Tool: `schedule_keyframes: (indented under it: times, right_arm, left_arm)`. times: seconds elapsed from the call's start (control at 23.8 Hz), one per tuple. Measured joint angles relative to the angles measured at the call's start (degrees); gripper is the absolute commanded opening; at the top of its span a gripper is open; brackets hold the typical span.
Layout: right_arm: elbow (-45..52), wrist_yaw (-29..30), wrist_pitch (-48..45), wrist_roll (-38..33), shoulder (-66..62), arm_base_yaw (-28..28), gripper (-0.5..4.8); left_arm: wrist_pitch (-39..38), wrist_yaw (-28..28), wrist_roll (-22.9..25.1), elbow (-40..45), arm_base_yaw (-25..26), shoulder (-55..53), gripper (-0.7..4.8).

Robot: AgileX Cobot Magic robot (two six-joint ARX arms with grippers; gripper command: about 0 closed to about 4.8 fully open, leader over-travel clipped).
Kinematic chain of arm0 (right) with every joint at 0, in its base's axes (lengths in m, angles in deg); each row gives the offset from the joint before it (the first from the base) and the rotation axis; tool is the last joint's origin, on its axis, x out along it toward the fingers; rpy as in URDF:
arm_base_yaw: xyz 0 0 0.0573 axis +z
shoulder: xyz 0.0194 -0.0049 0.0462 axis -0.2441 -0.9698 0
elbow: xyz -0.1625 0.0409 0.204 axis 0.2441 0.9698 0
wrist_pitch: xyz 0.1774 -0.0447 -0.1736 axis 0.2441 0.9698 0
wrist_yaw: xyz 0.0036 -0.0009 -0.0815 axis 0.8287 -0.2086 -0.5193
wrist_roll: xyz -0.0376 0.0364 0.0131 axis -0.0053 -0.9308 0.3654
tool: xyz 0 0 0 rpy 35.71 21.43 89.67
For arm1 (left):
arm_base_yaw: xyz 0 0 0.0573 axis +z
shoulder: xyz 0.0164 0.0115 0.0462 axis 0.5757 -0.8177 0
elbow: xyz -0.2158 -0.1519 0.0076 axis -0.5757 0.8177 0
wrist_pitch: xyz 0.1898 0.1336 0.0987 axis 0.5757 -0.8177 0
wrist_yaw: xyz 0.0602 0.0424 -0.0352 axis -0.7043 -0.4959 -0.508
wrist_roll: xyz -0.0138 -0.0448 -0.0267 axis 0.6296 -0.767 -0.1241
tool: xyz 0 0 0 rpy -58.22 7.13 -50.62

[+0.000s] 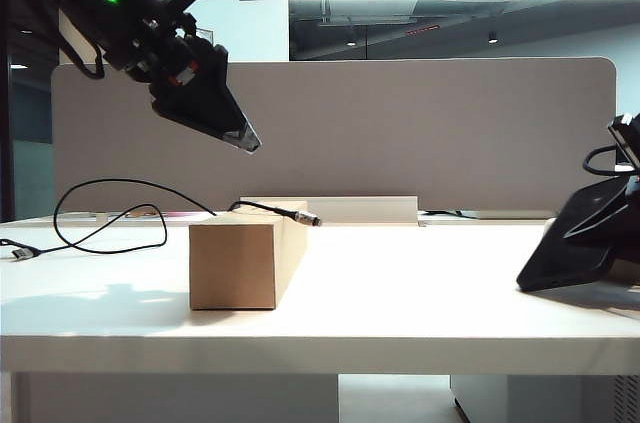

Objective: Pick up the charging cable and the phone, plug the charging cable into the charging port on the phone, and finally place them back on the table.

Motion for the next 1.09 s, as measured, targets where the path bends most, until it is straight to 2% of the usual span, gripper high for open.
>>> schedule_keyframes:
  times: [0.25, 0.34, 0.59, 0.76, 0.84, 1.09]
  right_arm:
    - [0.28, 2.10, 0.63, -1.07, 4.66, 1.36, -0.06]
    - [0.26, 2.25, 0.90, -1.29, 7.56, 1.84, -0.06]
    - [0.26, 3.32, 5.09, -1.42, 13.09, 2.05, -0.06]
    - [0.26, 3.41, 7.91, -1.42, 15.61, 2.05, -0.06]
    - [0.28, 4.37, 9.62, -1.44, 17.33, 2.19, -0.06]
    - [0.31, 5.99, 9.94, -1.44, 17.79, 2.71, -0.06]
  left_arm:
    - [-2.23, 0.17, 1.64, -5.60, -1.84, -3.56, 1.87]
    - [-8.46, -0.22, 3.54, -11.50, -2.73, -7.21, 1.87]
    - [-20.96, -1.20, 8.04, -21.53, -3.89, -14.47, 1.87]
    - [-22.47, -2.86, 9.94, -25.35, -4.07, -17.77, 1.87]
    - [-25.88, -4.00, 11.93, -31.04, -4.22, -21.97, 1.86]
    - [-32.13, -4.20, 12.13, -37.79, -4.83, -27.80, 1.87]
